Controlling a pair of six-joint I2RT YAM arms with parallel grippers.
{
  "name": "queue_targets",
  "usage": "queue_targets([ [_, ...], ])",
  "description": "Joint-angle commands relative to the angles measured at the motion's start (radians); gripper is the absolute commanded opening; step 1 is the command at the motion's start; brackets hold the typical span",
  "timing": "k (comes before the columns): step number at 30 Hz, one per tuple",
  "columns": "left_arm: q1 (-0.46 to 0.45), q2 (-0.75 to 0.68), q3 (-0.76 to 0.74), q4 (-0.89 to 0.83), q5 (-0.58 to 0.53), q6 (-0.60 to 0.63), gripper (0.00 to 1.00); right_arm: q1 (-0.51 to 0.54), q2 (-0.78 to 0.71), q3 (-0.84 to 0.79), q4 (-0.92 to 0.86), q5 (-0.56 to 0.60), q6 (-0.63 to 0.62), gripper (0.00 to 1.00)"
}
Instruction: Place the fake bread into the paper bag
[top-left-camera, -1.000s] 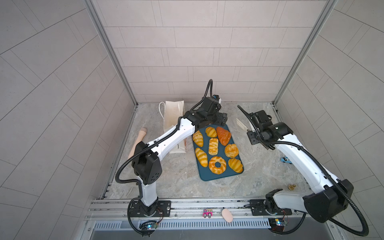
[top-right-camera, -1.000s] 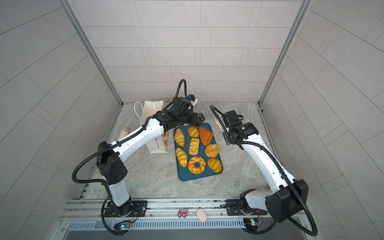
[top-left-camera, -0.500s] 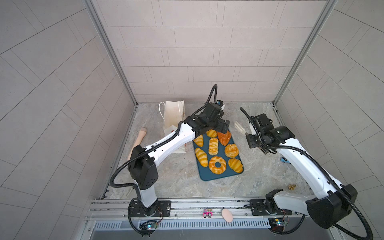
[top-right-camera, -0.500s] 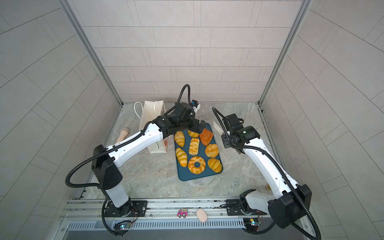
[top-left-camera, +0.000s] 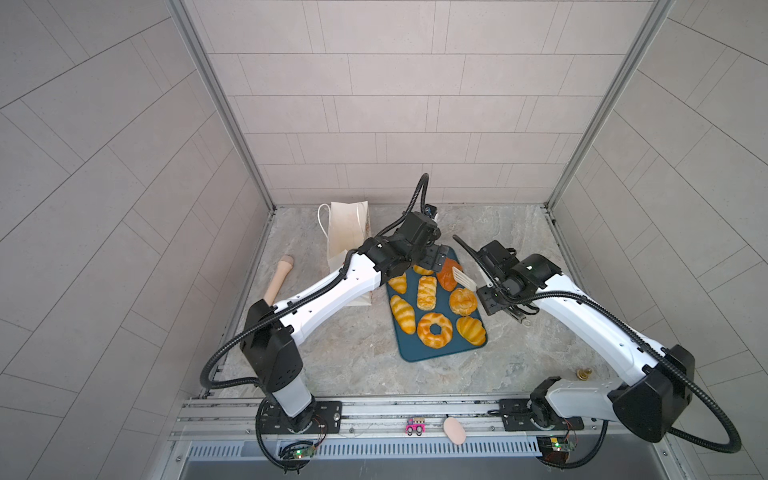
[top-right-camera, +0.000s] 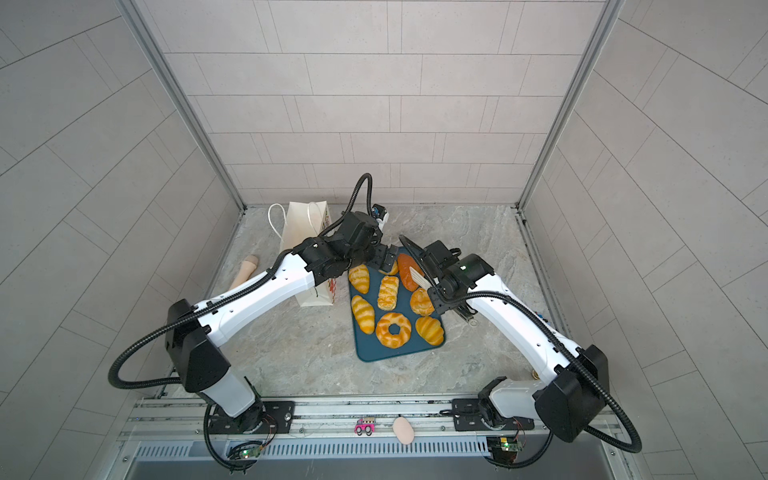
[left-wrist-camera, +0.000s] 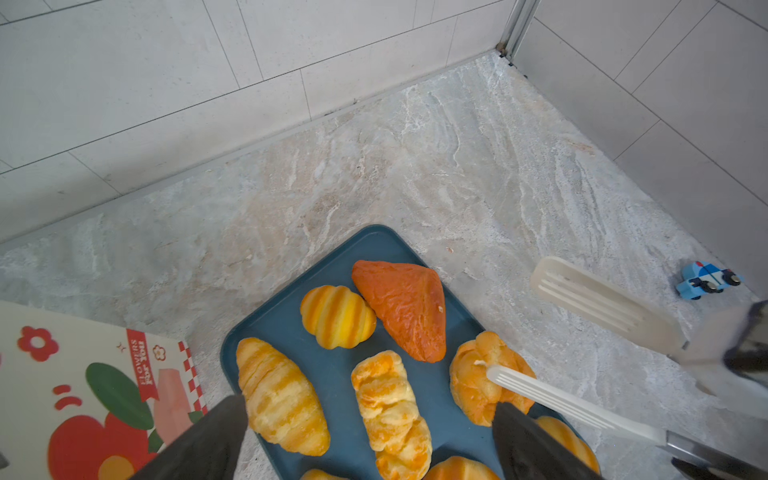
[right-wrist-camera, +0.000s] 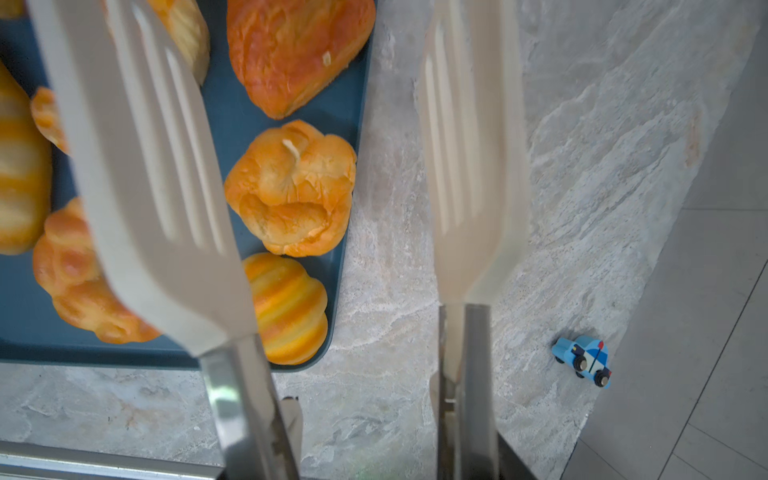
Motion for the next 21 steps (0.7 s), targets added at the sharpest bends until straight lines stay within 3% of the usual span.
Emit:
queue_targets([
  [1, 0.002, -0.061, -0.015, 0.014, -0.065, 0.038, 1.0, 0.058, 0.016, 0.008, -0.073, 0.035, 0.065, 0.61],
  [21, 0.024, -0.315, -0.067, -0.118, -0.358, 0.104, 1.0, 0.267, 0.162, -0.004, 0.061, -0.139, 0.373, 0.65],
])
